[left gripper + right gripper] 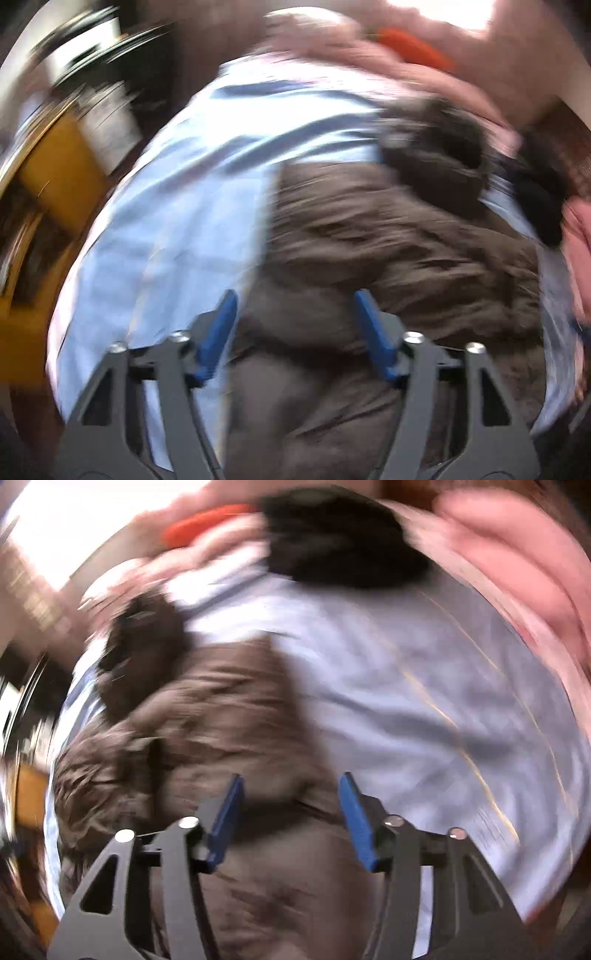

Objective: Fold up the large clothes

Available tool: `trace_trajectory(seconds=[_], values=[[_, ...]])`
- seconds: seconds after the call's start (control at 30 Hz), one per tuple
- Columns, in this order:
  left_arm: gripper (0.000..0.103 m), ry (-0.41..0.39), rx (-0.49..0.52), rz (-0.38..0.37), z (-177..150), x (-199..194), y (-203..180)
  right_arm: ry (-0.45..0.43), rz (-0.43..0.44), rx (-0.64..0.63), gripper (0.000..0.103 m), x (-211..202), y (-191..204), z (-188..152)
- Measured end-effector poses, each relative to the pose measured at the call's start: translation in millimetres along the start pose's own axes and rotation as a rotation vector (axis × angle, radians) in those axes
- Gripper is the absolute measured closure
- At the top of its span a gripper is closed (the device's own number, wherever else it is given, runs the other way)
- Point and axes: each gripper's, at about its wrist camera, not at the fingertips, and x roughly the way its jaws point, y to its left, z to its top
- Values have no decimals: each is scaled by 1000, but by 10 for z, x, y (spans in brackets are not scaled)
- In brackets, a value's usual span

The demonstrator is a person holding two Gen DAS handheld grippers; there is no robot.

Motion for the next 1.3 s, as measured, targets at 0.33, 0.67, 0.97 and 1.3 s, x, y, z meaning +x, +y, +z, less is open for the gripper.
trace_trajectory(seconds=[0.33, 0.67, 0.97, 1.3], values=[[59, 245, 219, -21, -1, 1297, -1147, 61, 140, -337, 58, 915, 1751, -52], [59, 383, 133, -8, -145, 1638, -1041, 146, -23, -425, 48, 1624, 1851, -262], [15, 116, 51, -202, -162, 334, -1598, -109, 105, -304, 19, 499, 1918, 611], [15, 288, 52, -84, -352, 907, -1366, -115, -209, -312, 18, 1705, 2441, 2285]])
